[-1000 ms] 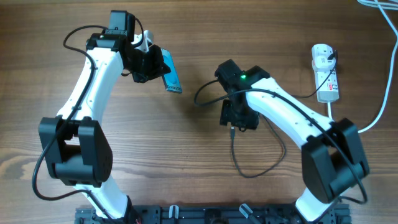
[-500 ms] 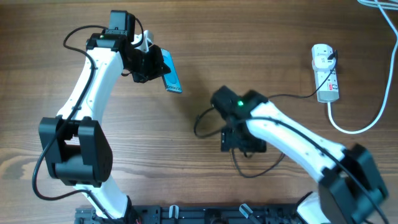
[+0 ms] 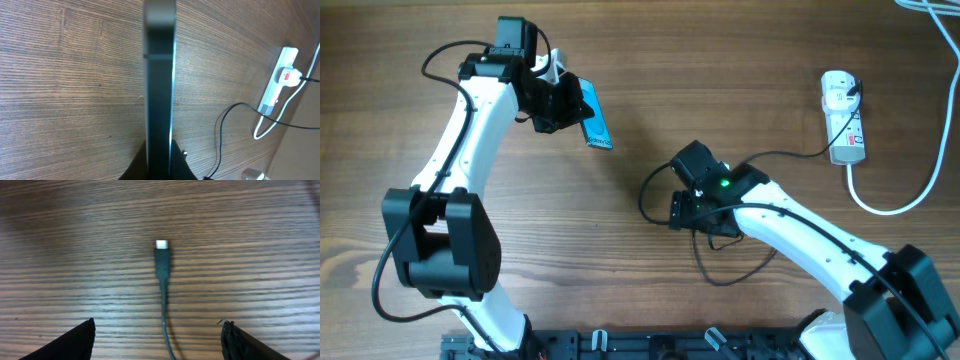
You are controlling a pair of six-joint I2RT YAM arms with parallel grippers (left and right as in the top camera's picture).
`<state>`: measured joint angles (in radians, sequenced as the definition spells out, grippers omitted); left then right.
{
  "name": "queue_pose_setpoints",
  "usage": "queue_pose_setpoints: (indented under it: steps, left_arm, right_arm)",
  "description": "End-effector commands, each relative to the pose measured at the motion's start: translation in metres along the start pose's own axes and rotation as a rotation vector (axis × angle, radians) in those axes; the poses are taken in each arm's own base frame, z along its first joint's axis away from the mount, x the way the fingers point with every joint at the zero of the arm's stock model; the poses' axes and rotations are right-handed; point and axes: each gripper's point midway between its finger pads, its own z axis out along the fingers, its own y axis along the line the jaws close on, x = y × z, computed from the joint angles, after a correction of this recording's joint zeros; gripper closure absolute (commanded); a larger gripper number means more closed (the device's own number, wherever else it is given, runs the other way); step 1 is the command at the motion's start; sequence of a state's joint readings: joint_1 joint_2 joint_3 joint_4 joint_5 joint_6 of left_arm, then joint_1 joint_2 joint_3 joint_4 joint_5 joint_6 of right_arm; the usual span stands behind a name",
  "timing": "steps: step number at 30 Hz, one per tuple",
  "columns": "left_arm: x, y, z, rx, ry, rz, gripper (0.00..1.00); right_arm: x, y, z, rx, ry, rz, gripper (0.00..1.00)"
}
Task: Plug charger to phone and switch on socket
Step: 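Close the right gripper on the USB-C plug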
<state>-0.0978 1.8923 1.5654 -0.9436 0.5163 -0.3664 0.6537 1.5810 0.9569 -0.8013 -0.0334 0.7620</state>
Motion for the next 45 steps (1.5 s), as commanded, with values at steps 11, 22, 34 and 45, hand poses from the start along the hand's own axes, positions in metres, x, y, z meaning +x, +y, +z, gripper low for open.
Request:
queue_pose_setpoints:
  steps: [11, 22, 34, 45]
  left_arm:
    - [-0.002, -0.010, -0.011, 0.020, -0.031, 0.047, 0.96]
    - [-0.001, -0.010, -0.011, 0.019, -0.028, 0.045, 0.96]
    - [-0.001, -0.010, -0.011, 0.019, -0.028, 0.045, 0.96]
    - [-0.001, -0.010, -0.011, 0.019, -0.027, 0.045, 0.96]
  right_arm:
    - [0.002, -0.005, 0.047, 0.098, 0.099, -0.010, 0.35]
    - [-0.008, -0.006, 0.048, 0.110, 0.051, -0.064, 0.53]
    - [0.005, -0.008, 0.060, 0.116, 0.127, -0.071, 0.67]
    - [0.010, -0.010, 0.059, 0.125, 0.148, -0.028, 0.79]
